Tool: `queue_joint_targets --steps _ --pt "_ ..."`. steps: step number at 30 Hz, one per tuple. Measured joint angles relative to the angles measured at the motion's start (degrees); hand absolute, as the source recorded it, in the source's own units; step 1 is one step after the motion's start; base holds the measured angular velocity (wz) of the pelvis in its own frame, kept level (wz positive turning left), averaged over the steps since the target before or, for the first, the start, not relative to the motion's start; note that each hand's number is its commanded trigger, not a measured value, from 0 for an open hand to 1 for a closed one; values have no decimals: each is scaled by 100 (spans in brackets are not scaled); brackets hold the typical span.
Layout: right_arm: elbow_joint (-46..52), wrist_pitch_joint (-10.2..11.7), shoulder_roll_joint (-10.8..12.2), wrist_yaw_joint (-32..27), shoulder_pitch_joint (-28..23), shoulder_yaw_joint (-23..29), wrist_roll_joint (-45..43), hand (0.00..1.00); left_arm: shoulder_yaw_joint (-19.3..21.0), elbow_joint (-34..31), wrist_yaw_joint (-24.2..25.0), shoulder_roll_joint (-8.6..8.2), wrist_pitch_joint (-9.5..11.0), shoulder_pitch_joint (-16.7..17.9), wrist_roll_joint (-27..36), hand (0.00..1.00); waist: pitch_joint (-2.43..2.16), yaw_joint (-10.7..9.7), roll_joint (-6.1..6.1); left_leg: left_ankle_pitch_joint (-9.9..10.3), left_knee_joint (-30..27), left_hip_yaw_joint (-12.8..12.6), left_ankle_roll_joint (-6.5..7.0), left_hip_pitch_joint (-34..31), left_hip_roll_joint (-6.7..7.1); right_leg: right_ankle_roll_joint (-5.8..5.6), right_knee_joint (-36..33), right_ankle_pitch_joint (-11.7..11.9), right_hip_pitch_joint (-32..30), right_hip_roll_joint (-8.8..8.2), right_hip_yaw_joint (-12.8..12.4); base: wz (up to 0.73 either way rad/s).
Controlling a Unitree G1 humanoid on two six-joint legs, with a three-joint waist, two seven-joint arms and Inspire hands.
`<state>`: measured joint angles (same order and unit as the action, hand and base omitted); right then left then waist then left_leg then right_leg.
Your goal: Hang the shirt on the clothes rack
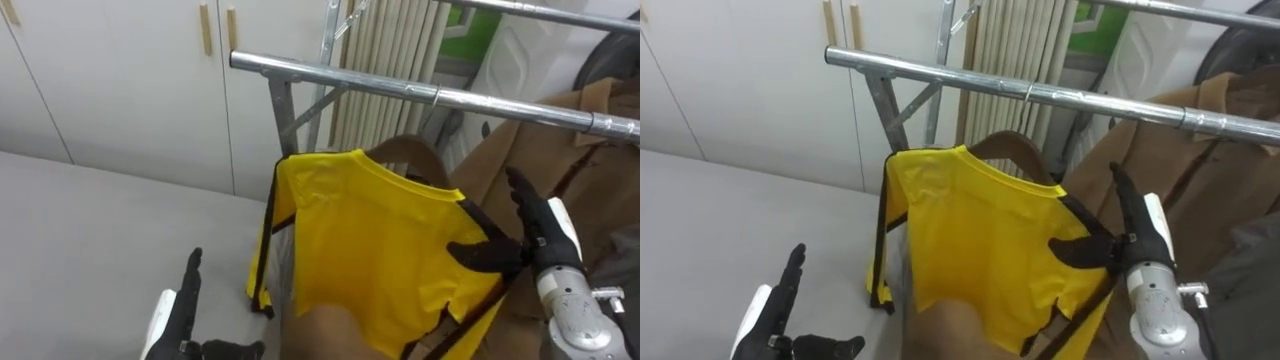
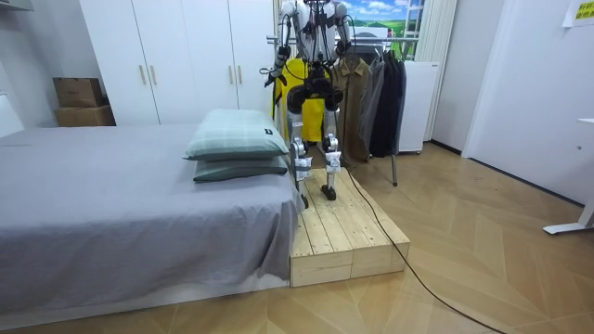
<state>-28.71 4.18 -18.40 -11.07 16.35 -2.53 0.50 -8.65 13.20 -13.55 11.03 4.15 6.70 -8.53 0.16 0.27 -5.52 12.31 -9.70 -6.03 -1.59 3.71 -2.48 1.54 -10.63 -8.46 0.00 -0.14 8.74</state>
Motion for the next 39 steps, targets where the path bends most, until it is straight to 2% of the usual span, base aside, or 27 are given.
queue_joint_targets --steps 7,12,24,28,32,36,39 --pt "395 8 1 -55 -252 186 -62 0 178 -265 3 -9 5 10 3 0 7 10 60 0 28 -30 0 49 -7 1 5 0 17 18 -77 -3" --pt "797 6 17 -83 -696 183 -56 0 166 -313 3 -13 5 15 4 0 2 -8 154 0 41 -140 0 100 -9 0 3 0 44 9 -86 -6" --pt "914 11 99 -90 -1365 147 -47 0 150 -292 -104 -31 9 73 15 0 12 3 208 0 42 -249 0 176 -19 6 -23 15 66 24 -155 -3" --pt "876 11 159 -89 -1665 84 56 0 151 -275 -169 -23 9 90 21 0 14 11 223 1 39 -264 0 182 -19 5 -22 15 71 21 -161 0" --pt "873 11 372 -78 -1964 35 60 0 145 -279 -213 -25 10 104 12 0 5 4 255 0 34 -311 0 168 -17 4 -14 14 40 29 -227 -7" --pt "752 18 527 -146 -2105 -12 173 0 130 -278 -275 -25 16 114 11 0 -5 -14 294 0 33 -319 0 155 -13 3 -13 15 23 29 -245 -2" --pt "631 18 556 -213 -2140 -101 283 0 26 -282 -339 -25 16 119 14 0 -7 2 338 0 35 -330 0 157 -11 2 -15 15 3 29 -258 -1"
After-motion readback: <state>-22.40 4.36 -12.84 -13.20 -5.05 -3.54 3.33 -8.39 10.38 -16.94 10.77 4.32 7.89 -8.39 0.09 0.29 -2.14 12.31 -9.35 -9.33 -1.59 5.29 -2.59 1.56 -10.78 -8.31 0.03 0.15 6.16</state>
